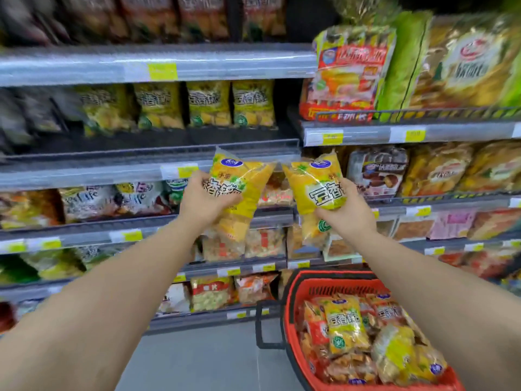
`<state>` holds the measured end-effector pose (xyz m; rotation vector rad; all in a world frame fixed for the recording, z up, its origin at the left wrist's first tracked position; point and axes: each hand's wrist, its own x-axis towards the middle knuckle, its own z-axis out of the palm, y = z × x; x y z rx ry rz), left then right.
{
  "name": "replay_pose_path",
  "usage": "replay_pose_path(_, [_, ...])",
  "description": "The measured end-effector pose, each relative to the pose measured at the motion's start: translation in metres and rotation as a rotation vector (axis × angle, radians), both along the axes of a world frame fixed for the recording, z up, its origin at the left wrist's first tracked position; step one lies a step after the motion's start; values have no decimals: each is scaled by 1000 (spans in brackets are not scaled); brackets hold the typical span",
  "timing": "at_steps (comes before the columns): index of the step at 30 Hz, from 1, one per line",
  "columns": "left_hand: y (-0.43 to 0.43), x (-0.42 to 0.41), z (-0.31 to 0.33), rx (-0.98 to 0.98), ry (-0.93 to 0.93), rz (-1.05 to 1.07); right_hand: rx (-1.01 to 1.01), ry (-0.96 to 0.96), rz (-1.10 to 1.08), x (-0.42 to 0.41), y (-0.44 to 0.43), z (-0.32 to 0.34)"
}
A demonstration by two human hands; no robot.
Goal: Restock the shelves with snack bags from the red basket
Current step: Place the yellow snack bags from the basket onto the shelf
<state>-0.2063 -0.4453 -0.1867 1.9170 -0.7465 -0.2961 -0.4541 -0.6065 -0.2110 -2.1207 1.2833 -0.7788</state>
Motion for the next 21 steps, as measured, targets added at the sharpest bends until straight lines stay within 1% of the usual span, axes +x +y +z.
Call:
replay_pose_path(5, [38,78,39,-31,75,-34,-101,-67,-102,68,42,18])
replay_pose_path(7, [44,99,52,-46,57,-27,-142,-93,-142,91,55,26])
replay_pose_path(10, [45,118,65,-20,37,-3,-177,-119,-200,118,65,40])
replay_pose_path(14, [40,131,69,42,113,4,-165,-151,-247,148,61,60])
replay_pose_path(16, [34,136,72,74,96,-10,-171,-171,-240,164,52,70])
replay_pose_path(21, [17,149,82,111,77,-63,-217,-154,-196,208,16,85])
